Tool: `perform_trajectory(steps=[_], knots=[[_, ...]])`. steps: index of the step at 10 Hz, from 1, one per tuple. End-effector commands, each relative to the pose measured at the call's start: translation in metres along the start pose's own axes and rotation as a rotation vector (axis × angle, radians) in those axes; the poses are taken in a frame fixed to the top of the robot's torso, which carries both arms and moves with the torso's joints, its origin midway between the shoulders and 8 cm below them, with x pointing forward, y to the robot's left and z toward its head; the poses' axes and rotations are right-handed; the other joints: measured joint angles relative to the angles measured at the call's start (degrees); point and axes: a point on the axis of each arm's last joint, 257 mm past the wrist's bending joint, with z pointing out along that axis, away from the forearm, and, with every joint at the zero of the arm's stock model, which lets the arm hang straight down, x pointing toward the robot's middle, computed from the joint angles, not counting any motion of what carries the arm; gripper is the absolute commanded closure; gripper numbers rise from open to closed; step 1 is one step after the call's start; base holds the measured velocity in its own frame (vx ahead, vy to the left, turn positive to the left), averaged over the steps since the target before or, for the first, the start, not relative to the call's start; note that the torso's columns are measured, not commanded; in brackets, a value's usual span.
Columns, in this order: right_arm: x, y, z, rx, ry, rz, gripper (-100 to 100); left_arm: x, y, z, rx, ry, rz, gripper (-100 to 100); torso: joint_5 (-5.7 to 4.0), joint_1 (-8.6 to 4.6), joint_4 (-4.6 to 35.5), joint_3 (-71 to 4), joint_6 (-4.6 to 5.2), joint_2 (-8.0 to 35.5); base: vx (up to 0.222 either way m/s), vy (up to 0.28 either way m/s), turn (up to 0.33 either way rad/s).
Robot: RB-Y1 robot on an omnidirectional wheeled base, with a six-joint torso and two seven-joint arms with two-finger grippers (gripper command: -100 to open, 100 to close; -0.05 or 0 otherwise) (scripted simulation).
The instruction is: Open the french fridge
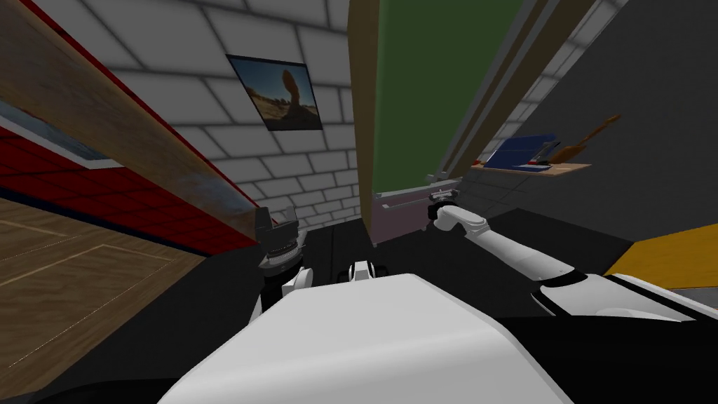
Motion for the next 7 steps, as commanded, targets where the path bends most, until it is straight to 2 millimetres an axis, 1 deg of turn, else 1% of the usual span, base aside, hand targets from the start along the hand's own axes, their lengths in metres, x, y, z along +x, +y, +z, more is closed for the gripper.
perform_trajectory(steps=[1,2,3,5,7], knots=[[-0.009,0.007,-0.002,-0.021,-0.019,-0.002,-100,0.0,0.0,0.0,0.0,0.0,0.0,0,-0.09,-0.38,0.0,-0.1,-0.02,-0.1,0.032,-0.075,0.086],[-0.012,0.009,-0.003,-0.03,-0.026,-0.003,-100,0.0,0.0,0.0,0.0,0.0,0.0,0,-0.23,-0.79,-0.1,-0.2,-0.02,-0.3,0.058,-0.161,0.077],[-0.016,0.013,-0.005,-0.041,-0.035,-0.003,-100,0.0,0.0,0.0,0.0,0.001,0.001,0,-0.25,-0.73,-0.1,-0.2,0.01,-0.3,0.045,-0.17,0.056],[-0.026,0.022,-0.009,-0.07,-0.059,-0.004,-100,0.0,0.0,0.0,0.0,0.001,0.001,0,-0.02,-0.04,0.0,0.0,0.01,0.0,0.041,-0.168,0.07],[-0.037,0.031,-0.013,-0.1,-0.082,-0.006,-100,0.0,0.0,0.0,0.0,0.001,0.001,0,0.04,0.11,0.0,0.0,0.01,0.0,0.065,-0.17,0.075]])
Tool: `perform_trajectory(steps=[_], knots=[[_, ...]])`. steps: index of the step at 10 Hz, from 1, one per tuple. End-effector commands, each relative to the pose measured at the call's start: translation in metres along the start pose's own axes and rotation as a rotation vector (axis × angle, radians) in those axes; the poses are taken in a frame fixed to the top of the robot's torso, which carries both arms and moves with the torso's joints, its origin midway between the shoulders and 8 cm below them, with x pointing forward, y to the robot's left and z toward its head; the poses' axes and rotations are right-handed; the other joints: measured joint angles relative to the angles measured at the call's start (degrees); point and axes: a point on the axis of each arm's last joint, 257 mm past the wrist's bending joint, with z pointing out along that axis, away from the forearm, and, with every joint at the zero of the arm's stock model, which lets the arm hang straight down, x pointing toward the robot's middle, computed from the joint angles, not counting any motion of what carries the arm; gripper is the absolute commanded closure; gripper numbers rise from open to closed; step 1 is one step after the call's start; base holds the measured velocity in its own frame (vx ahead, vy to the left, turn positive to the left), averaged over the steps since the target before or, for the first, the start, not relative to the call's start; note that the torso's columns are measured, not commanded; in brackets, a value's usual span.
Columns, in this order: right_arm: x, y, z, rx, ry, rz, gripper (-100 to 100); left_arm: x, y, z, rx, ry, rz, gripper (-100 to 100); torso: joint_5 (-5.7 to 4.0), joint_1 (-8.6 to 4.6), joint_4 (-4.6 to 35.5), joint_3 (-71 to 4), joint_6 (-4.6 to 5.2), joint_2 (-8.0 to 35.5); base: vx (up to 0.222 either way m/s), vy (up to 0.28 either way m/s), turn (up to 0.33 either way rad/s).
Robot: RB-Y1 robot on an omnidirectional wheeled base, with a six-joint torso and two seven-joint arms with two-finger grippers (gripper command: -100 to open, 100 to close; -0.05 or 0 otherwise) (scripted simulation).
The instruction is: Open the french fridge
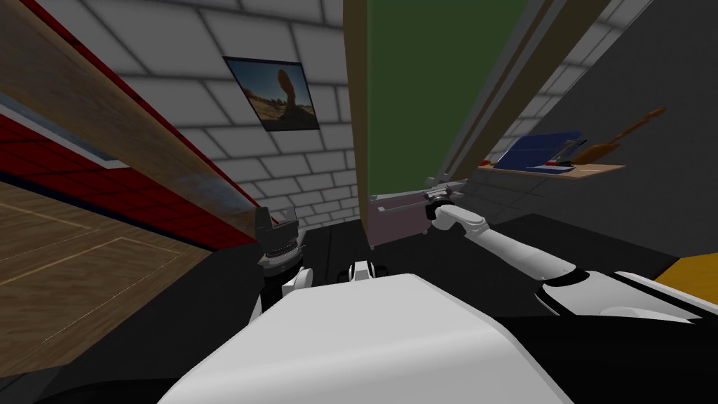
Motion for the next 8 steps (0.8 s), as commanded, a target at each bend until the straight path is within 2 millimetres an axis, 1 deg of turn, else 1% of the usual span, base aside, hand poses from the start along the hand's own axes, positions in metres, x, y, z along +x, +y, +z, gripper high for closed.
perform_trajectory(steps=[1,3,4,5,6,7,8], knots=[[-0.015,0.013,-0.004,-0.043,-0.034,-0.002,-100,0.0,0.0,0.0,0.0,0.0,0.0,0,-0.04,-0.07,0.0,0.0,0.0,0.0,0.054,-0.174,0.078],[-0.025,0.023,-0.008,-0.074,-0.058,-0.003,-100,0.0,0.0,0.0,0.0,0.0,0.0,0,-0.08,-0.21,0.0,0.0,0.0,0.0,0.047,-0.195,0.075],[-0.022,0.018,-0.008,-0.063,-0.049,-0.002,-100,0.0,0.0,0.0,0.0,0.0,0.0,0,-0.06,-0.16,0.0,0.0,-0.09,0.0,0.011,-0.084,0.019],[-0.023,0.019,-0.008,-0.065,-0.05,-0.003,-100,0.0,0.0,0.0,0.0,0.0,0.0,0,0.02,0.19,0.0,0.0,-0.04,0.0,0.002,-0.02,-0.003],[-0.023,0.019,-0.008,-0.065,-0.05,-0.003,100,0.0,0.0,0.0,0.0,0.0,0.0,0,0.09,0.3,0.0,0.0,-0.02,0.0,0.001,-0.009,0.001],[-0.013,0.004,-0.003,-0.023,-0.021,-0.007,100,0.0,0.0,0.0,0.0,0.0,0.0,0,0.05,0.16,0.0,0.0,-0.01,0.0,-0.033,0.13,-0.113],[-0.013,0.004,-0.003,-0.023,-0.021,-0.007,100,0.0,0.0,0.0,0.0,0.0,0.0,0,0.12,0.39,0.1,0.1,0.13,0.2,-0.041,0.176,-0.119]])
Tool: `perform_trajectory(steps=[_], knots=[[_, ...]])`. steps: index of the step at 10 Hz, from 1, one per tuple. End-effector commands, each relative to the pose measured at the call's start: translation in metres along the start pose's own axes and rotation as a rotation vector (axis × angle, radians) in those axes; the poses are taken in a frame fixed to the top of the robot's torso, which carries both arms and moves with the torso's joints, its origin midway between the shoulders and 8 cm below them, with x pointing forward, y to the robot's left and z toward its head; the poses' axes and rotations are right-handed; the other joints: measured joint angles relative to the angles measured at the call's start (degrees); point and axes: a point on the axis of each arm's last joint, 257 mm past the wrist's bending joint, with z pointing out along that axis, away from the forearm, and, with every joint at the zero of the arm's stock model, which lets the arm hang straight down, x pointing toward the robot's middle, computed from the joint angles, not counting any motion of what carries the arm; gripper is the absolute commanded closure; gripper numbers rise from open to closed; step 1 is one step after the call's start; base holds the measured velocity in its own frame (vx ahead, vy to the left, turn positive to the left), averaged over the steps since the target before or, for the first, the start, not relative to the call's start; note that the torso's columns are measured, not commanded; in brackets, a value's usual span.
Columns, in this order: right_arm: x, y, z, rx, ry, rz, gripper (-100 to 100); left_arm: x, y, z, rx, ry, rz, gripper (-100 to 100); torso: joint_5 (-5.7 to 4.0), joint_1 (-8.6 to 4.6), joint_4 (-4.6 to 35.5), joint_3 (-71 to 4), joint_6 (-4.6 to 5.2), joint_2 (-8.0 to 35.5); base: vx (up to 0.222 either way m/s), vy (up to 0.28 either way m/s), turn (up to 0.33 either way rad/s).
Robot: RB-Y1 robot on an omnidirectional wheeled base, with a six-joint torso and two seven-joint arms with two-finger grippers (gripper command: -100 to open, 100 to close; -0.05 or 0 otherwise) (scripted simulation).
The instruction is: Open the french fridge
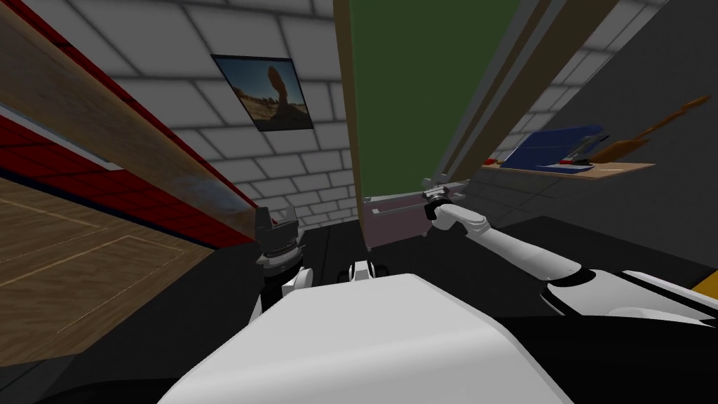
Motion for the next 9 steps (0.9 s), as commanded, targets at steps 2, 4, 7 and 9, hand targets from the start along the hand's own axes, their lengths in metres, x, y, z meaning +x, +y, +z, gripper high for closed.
perform_trajectory(steps=[2,4,7,9], knots=[[0.015,-0.023,0.005,0.066,0.043,-0.007,100,0.0,0.0,0.0,0.0,0.0,0.0,0,0.05,0.05,0.0,0.1,-0.2,0.2,-0.047,0.19,-0.102],[0.026,-0.038,0.007,0.107,0.072,-0.011,100,0.0,0.0,0.0,0.0,0.0,0.0,0,0.07,0.06,0.0,0.0,-0.25,0.0,-0.055,0.244,-0.126],[0.042,-0.06,0.009,0.17,0.116,-0.017,100,0.0,0.0,0.0,0.0,0.0,0.0,0,0.12,-0.09,0.0,-0.1,-0.32,-0.1,-0.065,0.223,-0.106],[0.048,-0.061,0.008,0.176,0.129,-0.02,100,0.0,0.0,0.0,0.0,0.0,0.0,0,0.11,-0.13,0.0,-0.1,-0.28,-0.1,-0.065,0.161,-0.082]])
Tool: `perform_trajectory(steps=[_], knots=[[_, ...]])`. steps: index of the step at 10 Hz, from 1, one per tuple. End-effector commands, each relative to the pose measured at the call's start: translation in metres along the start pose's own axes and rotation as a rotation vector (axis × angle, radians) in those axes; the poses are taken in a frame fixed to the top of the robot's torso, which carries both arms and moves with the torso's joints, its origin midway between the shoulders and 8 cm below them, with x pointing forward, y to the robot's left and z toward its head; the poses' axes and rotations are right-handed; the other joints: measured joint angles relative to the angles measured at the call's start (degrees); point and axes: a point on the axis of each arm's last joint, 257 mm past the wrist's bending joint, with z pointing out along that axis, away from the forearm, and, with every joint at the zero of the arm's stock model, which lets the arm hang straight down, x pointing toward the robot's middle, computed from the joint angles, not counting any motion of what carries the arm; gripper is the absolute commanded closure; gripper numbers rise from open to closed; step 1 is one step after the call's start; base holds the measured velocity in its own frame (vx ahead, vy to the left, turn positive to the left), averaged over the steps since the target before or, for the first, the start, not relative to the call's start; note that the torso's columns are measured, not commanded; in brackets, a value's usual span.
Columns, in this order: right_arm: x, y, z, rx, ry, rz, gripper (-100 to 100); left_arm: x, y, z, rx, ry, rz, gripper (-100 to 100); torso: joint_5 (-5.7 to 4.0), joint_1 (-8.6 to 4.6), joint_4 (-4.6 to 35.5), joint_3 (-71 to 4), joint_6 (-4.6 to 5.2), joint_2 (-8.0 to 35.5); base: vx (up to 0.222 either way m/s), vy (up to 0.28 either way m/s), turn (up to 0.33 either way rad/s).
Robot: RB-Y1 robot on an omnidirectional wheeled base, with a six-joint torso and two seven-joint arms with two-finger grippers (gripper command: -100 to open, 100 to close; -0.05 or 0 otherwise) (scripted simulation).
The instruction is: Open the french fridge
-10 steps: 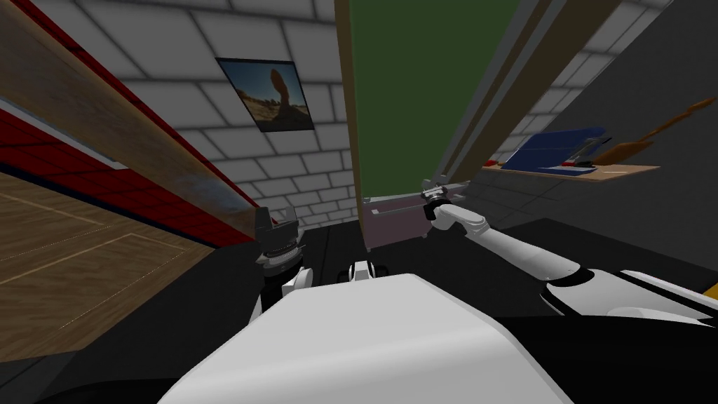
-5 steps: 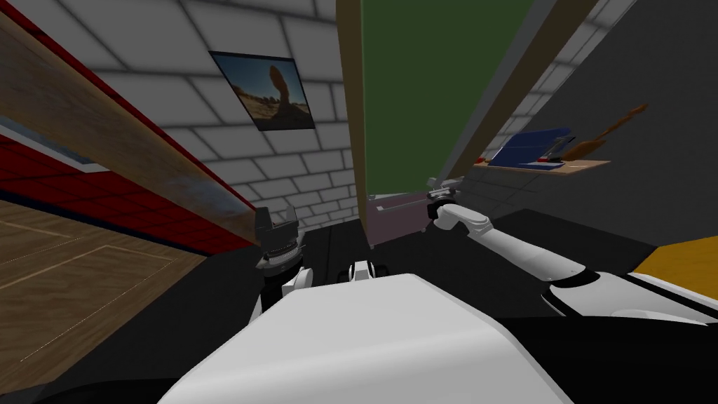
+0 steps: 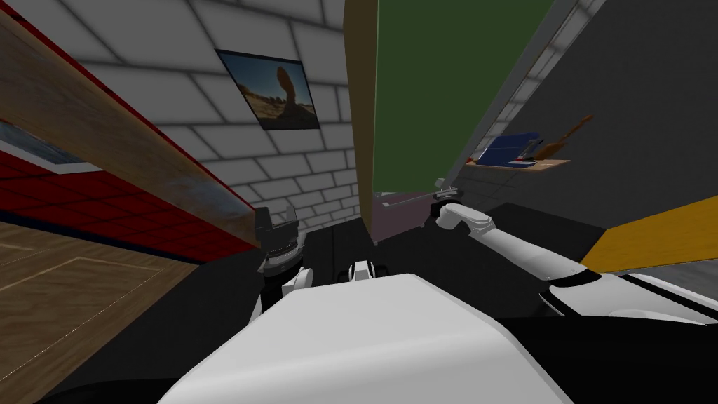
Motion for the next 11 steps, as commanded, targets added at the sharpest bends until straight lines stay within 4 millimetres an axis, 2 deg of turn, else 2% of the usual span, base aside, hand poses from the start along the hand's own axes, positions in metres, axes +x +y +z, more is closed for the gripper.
perform_trajectory(steps=[1,2,10,11], knots=[[0.013,-0.015,0.002,0.047,0.037,-0.008,100,0.0,0.0,0.0,0.0,0.0,0.0,0,0.0,-0.36,0.0,-0.1,-0.1,-0.1,-0.009,0.164,-0.101],[0.013,-0.015,0.002,0.047,0.037,-0.008,100,0.0,0.0,0.0,0.0,0.0,0.0,0,-0.02,-0.15,0.0,-0.1,0.17,-0.2,0.019,0.215,-0.115],[0.043,-0.074,0.004,0.224,0.142,-0.025,100,0.0,0.0,0.0,0.0,0.0,0.0,0,0.06,0.05,0.0,0.0,-0.02,0.0,-0.005,0.224,-0.107],[0.046,-0.069,0.003,0.208,0.141,-0.026,100,0.0,0.0,0.0,0.0,0.0,0.0,0,0.07,0.15,0.0,0.0,0.0,0.0,-0.017,0.122,-0.058]])
